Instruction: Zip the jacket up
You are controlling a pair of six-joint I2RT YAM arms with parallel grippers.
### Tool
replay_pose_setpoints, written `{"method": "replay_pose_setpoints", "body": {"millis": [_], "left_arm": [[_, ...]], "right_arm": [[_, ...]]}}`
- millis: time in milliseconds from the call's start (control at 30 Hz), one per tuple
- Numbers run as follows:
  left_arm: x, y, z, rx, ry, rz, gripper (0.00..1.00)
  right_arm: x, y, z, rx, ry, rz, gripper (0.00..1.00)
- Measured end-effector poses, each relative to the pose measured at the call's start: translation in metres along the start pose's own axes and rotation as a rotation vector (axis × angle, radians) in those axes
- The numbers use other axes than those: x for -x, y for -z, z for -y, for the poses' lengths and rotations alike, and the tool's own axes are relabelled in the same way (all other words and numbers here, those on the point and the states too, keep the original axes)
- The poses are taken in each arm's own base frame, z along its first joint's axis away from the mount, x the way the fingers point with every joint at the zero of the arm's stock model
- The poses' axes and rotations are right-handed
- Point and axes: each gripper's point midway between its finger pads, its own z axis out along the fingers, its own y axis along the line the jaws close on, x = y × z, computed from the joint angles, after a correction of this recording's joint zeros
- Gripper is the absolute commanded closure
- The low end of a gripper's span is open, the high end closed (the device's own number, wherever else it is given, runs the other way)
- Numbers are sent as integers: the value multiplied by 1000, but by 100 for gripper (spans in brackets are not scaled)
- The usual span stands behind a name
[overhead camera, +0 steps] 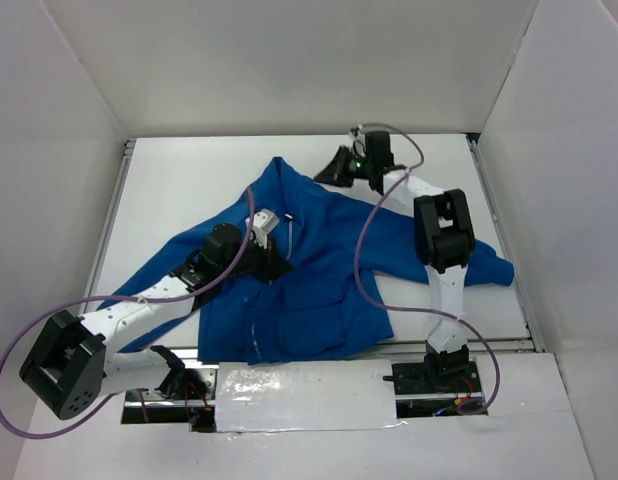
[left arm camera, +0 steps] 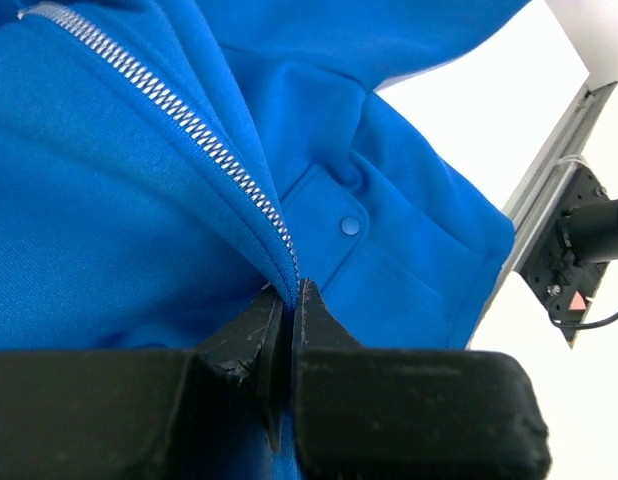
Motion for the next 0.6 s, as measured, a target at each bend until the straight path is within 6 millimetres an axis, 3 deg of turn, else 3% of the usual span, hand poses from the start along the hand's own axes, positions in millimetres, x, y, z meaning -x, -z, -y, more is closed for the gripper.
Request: {"method": "replay_pose_setpoints", "body": {"millis": [33, 67, 100, 133, 167, 233, 267, 400, 467, 600], "left_arm": [[-1, -1, -1, 4, 2, -3, 100], [-3, -2, -2, 9, 5, -8, 95], [-5, -3, -3, 12, 10, -16, 84], [-9, -6, -4, 15, 16, -28, 70], [-13, -8, -6, 22, 24, -40, 48], [-22, -12, -9, 33, 41, -71, 23], [-26, -13, -9, 38, 48, -85, 1], [-27, -10, -12, 82, 77, -86, 1], [-19, -7, -14, 120, 95, -69, 1], [24, -1, -21, 229, 133, 38, 1]], "right_arm": [[-13, 7, 4, 11, -22, -10, 65], [-29, 15, 6, 13, -57, -28, 55], [-46, 23, 6, 19, -88, -47, 49], [-66, 31, 2, 34, -93, -57, 48], [-86, 39, -5, 46, -102, -75, 48], [-124, 52, -34, 95, -74, -102, 51], [-139, 56, -50, 122, -49, -118, 52], [-177, 52, -111, 252, 67, -159, 61], [-183, 48, -110, 256, 71, -162, 61], [-191, 48, -82, 200, 26, -132, 63]]}}
